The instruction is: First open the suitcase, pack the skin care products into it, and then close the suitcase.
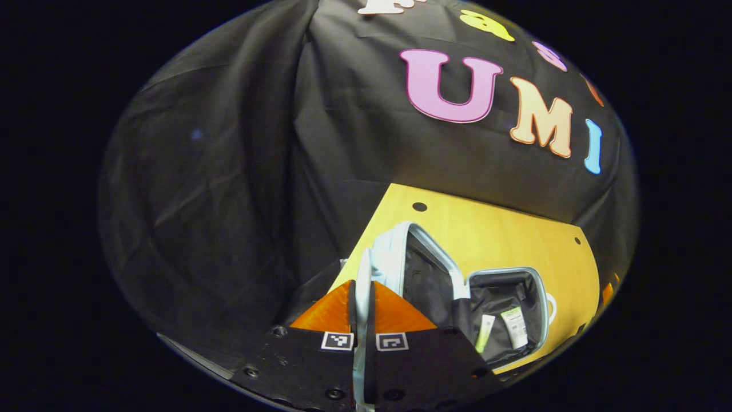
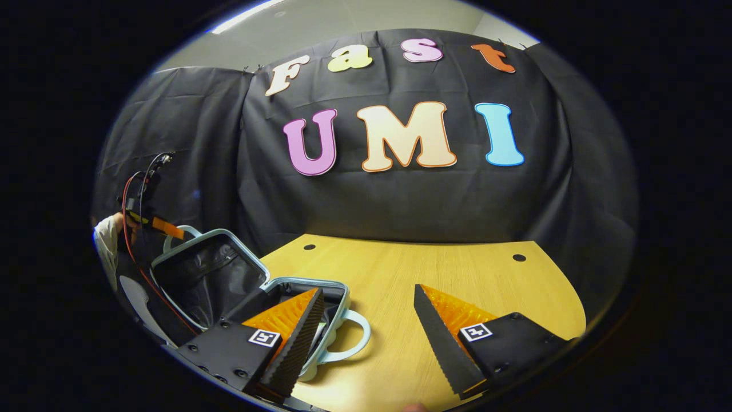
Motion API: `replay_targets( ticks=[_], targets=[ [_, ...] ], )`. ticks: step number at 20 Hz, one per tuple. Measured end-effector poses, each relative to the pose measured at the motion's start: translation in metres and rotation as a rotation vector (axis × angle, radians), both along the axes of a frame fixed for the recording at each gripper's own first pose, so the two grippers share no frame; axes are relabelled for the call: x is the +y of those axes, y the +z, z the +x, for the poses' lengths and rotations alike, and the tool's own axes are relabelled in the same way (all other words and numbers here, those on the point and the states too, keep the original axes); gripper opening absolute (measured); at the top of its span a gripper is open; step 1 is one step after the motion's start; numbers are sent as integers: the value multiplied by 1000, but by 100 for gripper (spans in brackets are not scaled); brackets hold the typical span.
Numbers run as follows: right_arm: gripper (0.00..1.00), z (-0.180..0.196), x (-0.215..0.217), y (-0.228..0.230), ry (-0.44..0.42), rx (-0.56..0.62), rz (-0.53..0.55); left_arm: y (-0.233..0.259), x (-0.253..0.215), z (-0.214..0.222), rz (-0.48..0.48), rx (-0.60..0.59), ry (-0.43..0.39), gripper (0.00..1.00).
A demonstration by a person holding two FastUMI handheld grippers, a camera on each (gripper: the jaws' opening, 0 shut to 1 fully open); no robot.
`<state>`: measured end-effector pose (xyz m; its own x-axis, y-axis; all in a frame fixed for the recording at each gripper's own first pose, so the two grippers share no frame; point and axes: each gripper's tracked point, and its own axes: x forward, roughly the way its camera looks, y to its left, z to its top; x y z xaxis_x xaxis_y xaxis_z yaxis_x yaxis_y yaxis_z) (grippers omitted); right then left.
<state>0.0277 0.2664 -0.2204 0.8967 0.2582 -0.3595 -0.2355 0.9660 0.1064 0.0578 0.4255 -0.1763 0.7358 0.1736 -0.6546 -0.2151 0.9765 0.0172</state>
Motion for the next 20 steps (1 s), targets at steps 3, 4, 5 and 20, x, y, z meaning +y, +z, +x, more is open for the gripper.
replay_targets(
  ticks=[3, 4, 5, 20],
  targets=[
    [98, -1, -11, 4, 19, -5, 15, 23, -37, 4, 27, -48, -34, 0],
    [98, -2, -15, 5, 23, -6, 18, 32, -58, 6, 12, -69, -57, 0],
    [98, -3, -20, 6, 26, -6, 20, 44, -79, 8, -2, -102, -87, 0],
    [98, -14, -81, 29, 1, -41, 31, 53, -263, 29, -162, -157, -356, 0]
  ],
)
